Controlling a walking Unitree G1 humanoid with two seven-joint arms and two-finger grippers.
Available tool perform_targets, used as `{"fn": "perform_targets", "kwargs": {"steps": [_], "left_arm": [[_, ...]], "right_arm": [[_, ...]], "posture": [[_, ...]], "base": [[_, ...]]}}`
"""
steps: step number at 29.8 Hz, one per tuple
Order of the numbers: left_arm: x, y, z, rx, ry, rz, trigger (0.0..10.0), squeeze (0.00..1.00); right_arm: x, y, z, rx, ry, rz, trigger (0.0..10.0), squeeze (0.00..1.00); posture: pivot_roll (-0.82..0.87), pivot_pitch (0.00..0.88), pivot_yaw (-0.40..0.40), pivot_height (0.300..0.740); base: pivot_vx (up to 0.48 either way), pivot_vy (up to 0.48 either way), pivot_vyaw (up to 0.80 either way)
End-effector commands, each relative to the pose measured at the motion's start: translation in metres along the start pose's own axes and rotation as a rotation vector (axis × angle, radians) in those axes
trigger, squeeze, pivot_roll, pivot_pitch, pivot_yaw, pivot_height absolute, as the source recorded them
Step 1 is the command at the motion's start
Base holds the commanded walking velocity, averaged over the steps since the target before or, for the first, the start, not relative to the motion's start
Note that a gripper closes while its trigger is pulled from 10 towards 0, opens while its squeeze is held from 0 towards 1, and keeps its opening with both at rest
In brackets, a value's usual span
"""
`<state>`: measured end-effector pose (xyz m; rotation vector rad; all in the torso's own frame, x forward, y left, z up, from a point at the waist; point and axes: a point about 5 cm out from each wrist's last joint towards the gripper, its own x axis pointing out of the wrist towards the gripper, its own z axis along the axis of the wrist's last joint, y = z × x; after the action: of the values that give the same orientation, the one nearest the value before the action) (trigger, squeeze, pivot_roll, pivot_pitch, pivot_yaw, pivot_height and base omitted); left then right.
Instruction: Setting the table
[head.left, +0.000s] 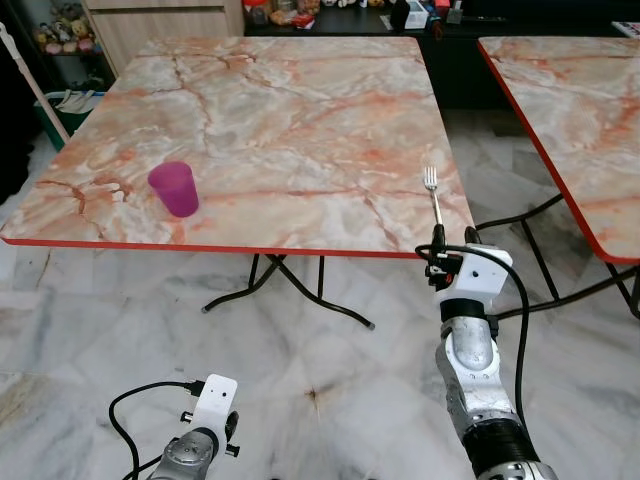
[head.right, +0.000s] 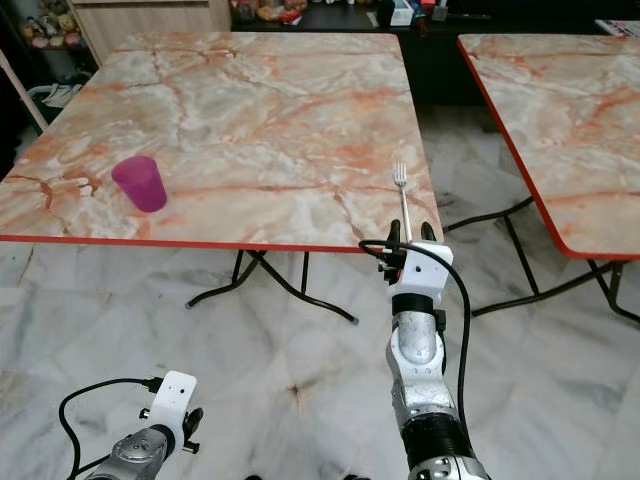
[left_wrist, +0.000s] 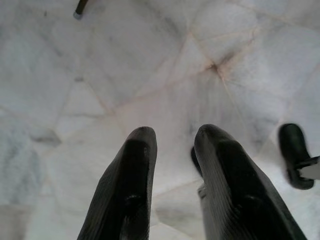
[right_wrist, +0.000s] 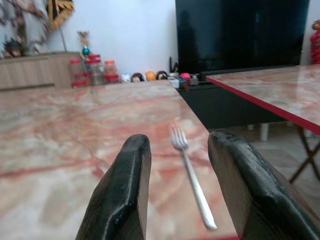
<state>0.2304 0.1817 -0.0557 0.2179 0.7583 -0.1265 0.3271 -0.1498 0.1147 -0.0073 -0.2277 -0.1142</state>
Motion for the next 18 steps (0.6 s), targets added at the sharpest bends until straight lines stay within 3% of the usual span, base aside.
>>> {"fn": "perform_targets", "kwargs": {"steps": [1,18], "left_arm": [[0.0009,-0.0009,0.003,-0.013,-0.008,0.001,10.0,0.0],[0.0007,-0.0013,0.0019,-0.003,-0.002,-0.009,10.0,0.0]], "right_arm": [[-0.0014,-0.0061,-0.0026,-0.012,0.016,-0.012,10.0,0.0],[0.0019,-0.0026,0.0012,-0.005,0.009,0.004,10.0,0.0]], "posture": [[-0.04,0.107,0.01,0.74],[-0.04,0.092,0.009,0.74]], "base": [[0.315,0.0,0.0],[0.328,0.0,0.0]]}}
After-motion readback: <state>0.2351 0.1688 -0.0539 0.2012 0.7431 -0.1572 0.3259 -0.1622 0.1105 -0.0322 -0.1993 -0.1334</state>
